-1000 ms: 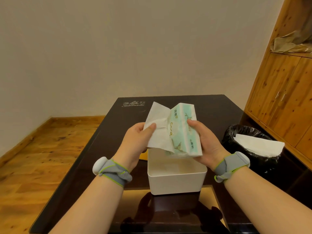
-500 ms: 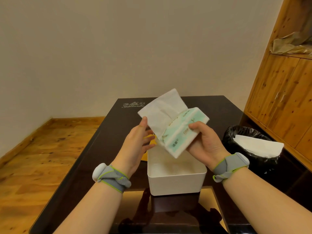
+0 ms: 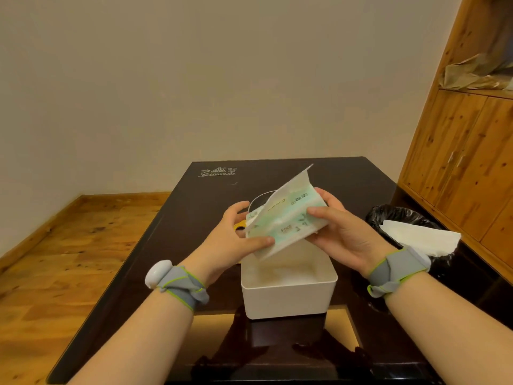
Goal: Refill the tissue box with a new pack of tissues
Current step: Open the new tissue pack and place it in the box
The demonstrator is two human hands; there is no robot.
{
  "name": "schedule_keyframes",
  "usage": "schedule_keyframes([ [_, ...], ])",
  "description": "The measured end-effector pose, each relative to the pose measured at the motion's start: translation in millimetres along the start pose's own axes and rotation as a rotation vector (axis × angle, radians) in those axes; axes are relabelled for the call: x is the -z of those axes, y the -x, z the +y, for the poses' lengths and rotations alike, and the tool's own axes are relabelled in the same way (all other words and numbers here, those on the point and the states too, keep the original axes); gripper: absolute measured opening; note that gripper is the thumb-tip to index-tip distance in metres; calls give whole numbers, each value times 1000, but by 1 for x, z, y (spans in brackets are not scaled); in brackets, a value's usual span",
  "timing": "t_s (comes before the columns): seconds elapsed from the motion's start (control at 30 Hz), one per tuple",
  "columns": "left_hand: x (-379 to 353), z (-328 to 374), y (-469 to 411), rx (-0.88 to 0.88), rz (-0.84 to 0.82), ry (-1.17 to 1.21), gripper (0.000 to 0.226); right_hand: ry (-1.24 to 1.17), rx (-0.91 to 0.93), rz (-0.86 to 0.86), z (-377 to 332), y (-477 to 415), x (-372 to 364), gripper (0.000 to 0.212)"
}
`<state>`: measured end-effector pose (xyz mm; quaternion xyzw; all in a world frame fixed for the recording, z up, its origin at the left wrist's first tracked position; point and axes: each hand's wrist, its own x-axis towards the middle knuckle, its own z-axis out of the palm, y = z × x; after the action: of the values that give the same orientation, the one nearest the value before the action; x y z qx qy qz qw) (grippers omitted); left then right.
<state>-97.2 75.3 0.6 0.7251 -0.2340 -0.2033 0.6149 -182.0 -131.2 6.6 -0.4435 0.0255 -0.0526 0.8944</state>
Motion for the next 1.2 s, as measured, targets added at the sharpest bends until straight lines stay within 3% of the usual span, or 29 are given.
schedule_keyframes([
  [0.1, 7, 0, -1, -9, -31, -97, 100, 149, -52, 5, -9, 8, 4, 85],
  [0.2, 11, 3, 1, -39, -38, -258, 85, 358, -99, -42, -19, 15, 8, 89],
  [0.33, 15, 9, 3, -80, -99, -523, 79, 902, -129, -52, -29, 20, 7, 103],
  [0.43, 13, 15, 5, -125, -138, -666, 60, 1326, -147, -92, -31, 20, 0, 97],
  [0.53, 10, 15, 9, -148, -195, -759, 64, 1606, -151, -101, -26, 16, 2, 100],
  [0.73, 6, 14, 4, -136, -257, -943, 64, 1756, -260, -53, -17, 18, 4, 114],
  [0.93, 1, 3, -14, -57, -301, -1364, 77, 1899, -253, -20, -11, 15, 6, 65],
  [1.07, -4, -6, -20, -78, -354, -1451, 57, 1964, -196, -54, -1, 6, 11, 66],
  [1.2, -6, -8, -23, -81, -379, -1501, 54, 2039, -206, -107, 9, 2, 15, 66],
])
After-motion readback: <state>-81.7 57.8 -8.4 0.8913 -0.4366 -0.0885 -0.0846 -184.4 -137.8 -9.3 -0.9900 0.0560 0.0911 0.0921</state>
